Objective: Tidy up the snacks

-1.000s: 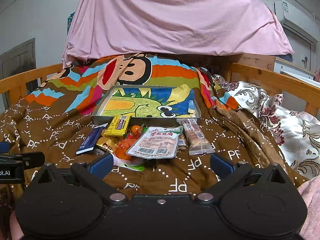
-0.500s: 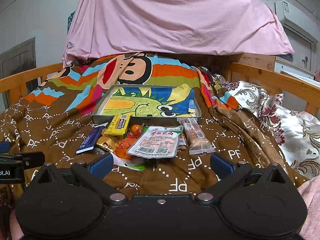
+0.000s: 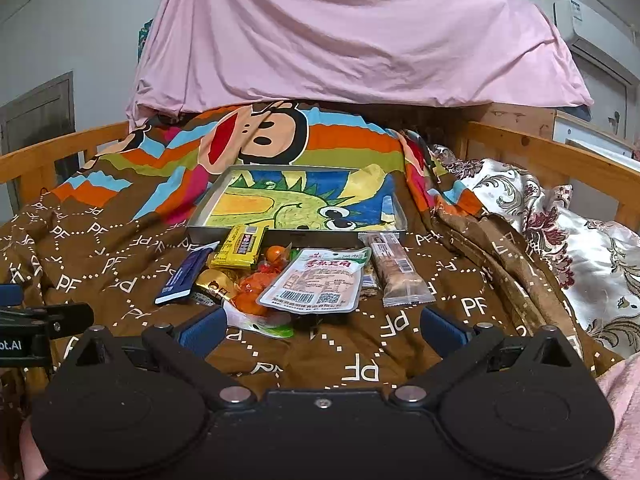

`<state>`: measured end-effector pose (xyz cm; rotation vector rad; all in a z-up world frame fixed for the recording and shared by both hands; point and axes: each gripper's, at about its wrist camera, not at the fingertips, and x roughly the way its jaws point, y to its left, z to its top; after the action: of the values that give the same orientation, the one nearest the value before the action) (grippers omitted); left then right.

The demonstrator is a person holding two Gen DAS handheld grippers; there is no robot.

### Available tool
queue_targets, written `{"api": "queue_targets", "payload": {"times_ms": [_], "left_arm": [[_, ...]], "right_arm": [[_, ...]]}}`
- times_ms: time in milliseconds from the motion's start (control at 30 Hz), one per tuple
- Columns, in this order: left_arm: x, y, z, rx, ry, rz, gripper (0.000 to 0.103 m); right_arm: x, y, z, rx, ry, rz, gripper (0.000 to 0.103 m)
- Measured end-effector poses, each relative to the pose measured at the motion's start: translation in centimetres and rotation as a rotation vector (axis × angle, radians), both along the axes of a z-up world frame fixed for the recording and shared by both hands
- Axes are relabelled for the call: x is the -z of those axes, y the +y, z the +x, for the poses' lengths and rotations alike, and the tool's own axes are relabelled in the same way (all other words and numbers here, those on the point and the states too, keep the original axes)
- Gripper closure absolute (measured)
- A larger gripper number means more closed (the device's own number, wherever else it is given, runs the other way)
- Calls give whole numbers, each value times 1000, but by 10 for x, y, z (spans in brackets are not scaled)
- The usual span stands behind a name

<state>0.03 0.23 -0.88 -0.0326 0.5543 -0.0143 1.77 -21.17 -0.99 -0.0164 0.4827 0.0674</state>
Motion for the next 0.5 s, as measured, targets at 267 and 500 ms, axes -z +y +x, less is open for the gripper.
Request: {"api": "queue_targets", "payload": {"times_ms": [267, 500], "left_arm": [[0, -4, 5, 0, 29, 16, 0], [-4, -7, 26, 7, 70, 3, 0]], "right_arm": [[-5, -3, 1, 10, 3, 13, 1], [-7, -19, 19, 62, 40, 108, 1]]}}
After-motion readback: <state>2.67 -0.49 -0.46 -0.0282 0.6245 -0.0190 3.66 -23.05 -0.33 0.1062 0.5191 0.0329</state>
